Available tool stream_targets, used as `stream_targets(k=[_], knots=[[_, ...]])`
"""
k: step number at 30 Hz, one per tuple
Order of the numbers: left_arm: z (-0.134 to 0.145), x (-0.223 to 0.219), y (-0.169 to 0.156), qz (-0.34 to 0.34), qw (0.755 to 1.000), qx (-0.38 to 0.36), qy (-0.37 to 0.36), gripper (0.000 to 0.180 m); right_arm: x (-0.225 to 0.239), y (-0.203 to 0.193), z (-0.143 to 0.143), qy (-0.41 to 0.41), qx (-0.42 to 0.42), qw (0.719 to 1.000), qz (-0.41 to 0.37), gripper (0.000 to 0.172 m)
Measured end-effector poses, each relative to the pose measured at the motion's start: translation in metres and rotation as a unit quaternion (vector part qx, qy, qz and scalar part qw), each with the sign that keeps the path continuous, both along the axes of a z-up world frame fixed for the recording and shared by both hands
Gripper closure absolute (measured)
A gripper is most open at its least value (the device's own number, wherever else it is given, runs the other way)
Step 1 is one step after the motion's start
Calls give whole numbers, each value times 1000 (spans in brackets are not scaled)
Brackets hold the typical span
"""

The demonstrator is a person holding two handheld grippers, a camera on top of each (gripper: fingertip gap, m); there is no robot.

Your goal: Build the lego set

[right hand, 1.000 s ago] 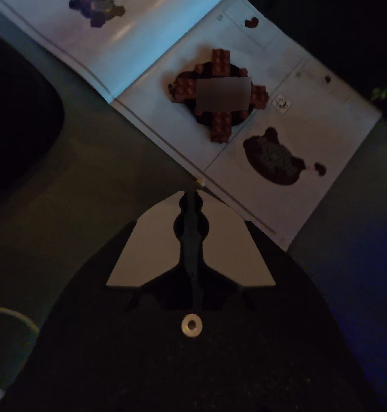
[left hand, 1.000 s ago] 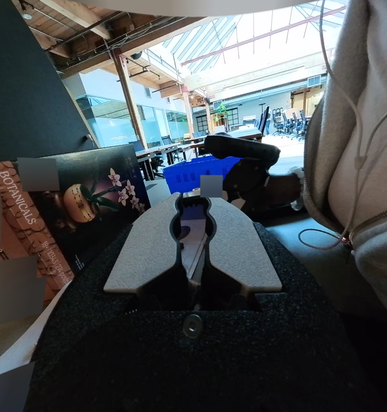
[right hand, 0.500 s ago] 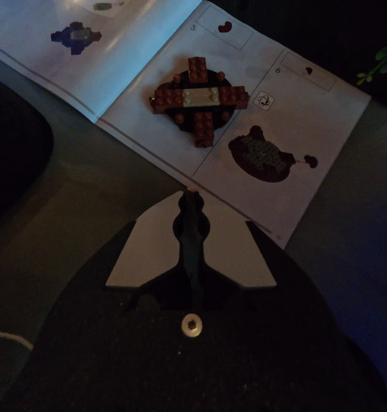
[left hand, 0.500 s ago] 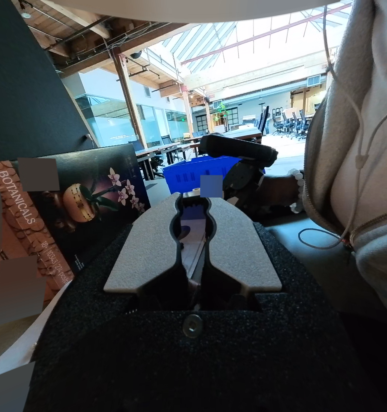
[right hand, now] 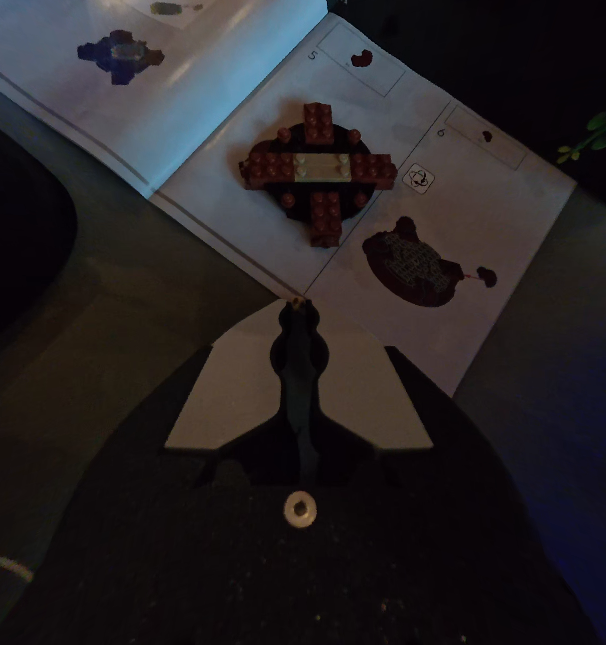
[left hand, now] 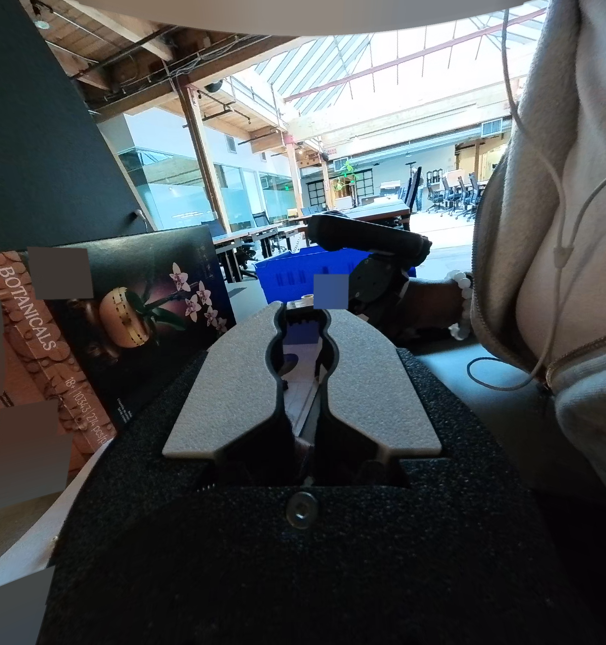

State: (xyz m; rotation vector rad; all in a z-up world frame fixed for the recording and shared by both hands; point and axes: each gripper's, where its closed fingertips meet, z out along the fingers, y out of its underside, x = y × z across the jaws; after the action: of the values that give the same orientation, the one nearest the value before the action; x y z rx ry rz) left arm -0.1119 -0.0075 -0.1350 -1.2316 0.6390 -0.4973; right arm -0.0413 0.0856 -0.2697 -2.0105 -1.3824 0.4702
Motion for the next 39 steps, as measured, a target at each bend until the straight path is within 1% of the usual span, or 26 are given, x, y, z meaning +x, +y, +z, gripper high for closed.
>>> stream_targets(k=[4,7,12,16,23,26,30,34,39], knots=[[-1,1,0,-1,1000,0,4,164,2,3,0,-13,21,1000,6,166],[-1,1,0,-1,1000,0,4,164,3,5,1,-24,39,999,11,162],[-1,1,0,0,1000,0,5,164,4,6,2,-35,65,997,23,162],[0,1,0,0,1000,1,4,164,5,8,2,-41,73,996,19,160],[-1,1,0,-1,1000,0,4,164,12,12,3,-49,63,997,6,159],[-1,1,0,-1,1000,0,4,164,7,11,10,-33,78,996,15,164],[-1,1,0,0,1000,0,4,164,3,8,7,-42,76,996,25,163],[-1,1,0,-1,1000,0,3,164,1,9,10,-42,87,995,30,163],[-1,1,0,0,1000,1,4,164,4,8,5,-57,87,994,38,163]])
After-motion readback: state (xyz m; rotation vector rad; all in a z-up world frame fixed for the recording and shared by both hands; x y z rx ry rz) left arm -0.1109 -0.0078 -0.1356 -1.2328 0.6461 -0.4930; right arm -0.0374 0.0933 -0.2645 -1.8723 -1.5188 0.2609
